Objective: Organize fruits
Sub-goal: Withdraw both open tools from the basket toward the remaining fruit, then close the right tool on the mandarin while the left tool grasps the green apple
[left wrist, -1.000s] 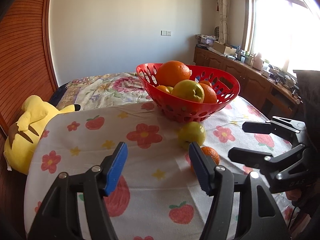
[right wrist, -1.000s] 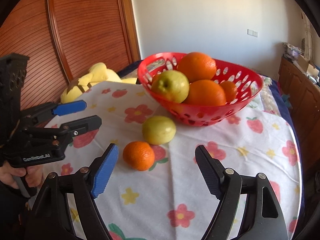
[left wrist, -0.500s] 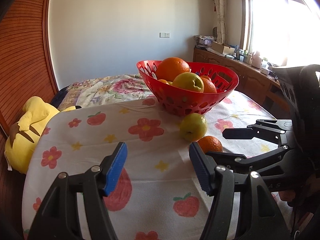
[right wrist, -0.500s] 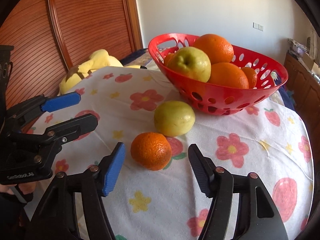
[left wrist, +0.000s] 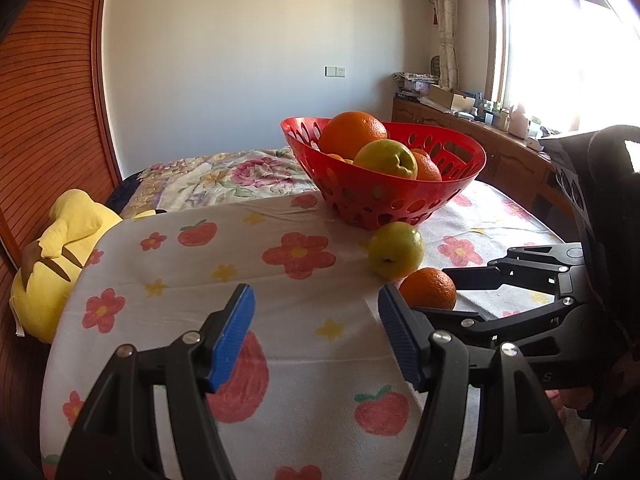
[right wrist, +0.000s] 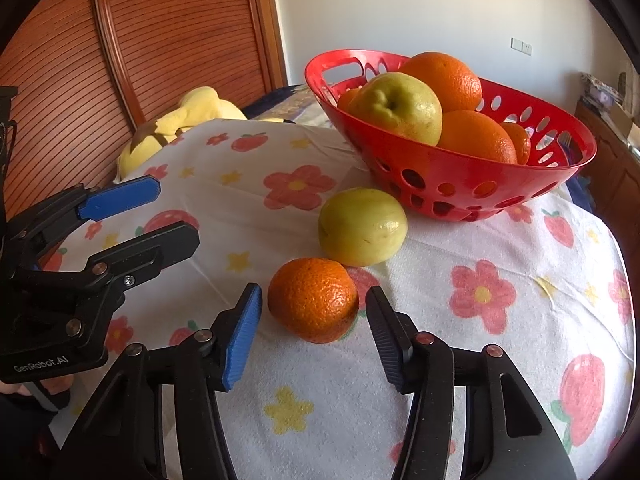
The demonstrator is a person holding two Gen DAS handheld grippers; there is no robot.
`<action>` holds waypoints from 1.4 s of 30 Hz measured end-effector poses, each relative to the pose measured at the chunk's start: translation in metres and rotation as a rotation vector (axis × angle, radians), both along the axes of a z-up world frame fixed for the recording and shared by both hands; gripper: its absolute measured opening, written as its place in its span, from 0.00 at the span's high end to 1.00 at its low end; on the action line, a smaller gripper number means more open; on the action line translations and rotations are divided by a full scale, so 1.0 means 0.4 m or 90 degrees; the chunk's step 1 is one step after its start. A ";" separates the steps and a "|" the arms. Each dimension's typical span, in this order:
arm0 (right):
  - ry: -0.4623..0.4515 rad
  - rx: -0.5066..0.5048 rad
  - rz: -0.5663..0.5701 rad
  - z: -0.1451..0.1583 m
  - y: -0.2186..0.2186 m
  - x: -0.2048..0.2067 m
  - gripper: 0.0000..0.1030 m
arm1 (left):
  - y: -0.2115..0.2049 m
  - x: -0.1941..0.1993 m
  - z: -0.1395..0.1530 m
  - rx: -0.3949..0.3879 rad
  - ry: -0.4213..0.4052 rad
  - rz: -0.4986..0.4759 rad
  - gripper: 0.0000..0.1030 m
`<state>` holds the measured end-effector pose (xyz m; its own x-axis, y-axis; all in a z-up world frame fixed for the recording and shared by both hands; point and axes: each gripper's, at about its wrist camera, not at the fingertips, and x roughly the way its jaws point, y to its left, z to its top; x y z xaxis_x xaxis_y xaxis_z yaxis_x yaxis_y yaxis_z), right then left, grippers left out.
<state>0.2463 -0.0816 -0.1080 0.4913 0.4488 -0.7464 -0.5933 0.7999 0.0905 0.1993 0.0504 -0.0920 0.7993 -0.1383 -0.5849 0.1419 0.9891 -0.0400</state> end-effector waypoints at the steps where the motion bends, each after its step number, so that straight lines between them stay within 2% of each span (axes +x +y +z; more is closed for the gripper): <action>1: 0.002 0.000 0.000 -0.001 0.002 0.002 0.48 | -0.001 0.000 -0.001 0.000 0.000 -0.002 0.38; 2: 0.006 -0.001 -0.001 -0.003 0.003 0.004 0.53 | -0.002 -0.001 -0.002 0.001 0.000 -0.003 0.38; 12: 0.009 0.011 0.006 -0.002 -0.015 -0.009 0.56 | -0.014 0.011 0.007 0.003 0.019 -0.013 0.38; 18: -0.002 0.029 0.002 0.024 -0.064 -0.025 0.56 | -0.045 0.043 0.025 -0.015 0.048 -0.044 0.38; 26: -0.008 0.036 -0.020 0.039 -0.151 -0.015 0.56 | -0.133 0.111 0.040 0.020 0.063 -0.085 0.38; 34: -0.008 0.044 -0.041 0.045 -0.225 0.007 0.56 | -0.177 0.201 -0.002 0.024 0.110 -0.099 0.38; 42: 0.001 0.050 -0.045 0.043 -0.252 0.015 0.56 | -0.196 0.260 -0.037 0.028 0.156 -0.103 0.38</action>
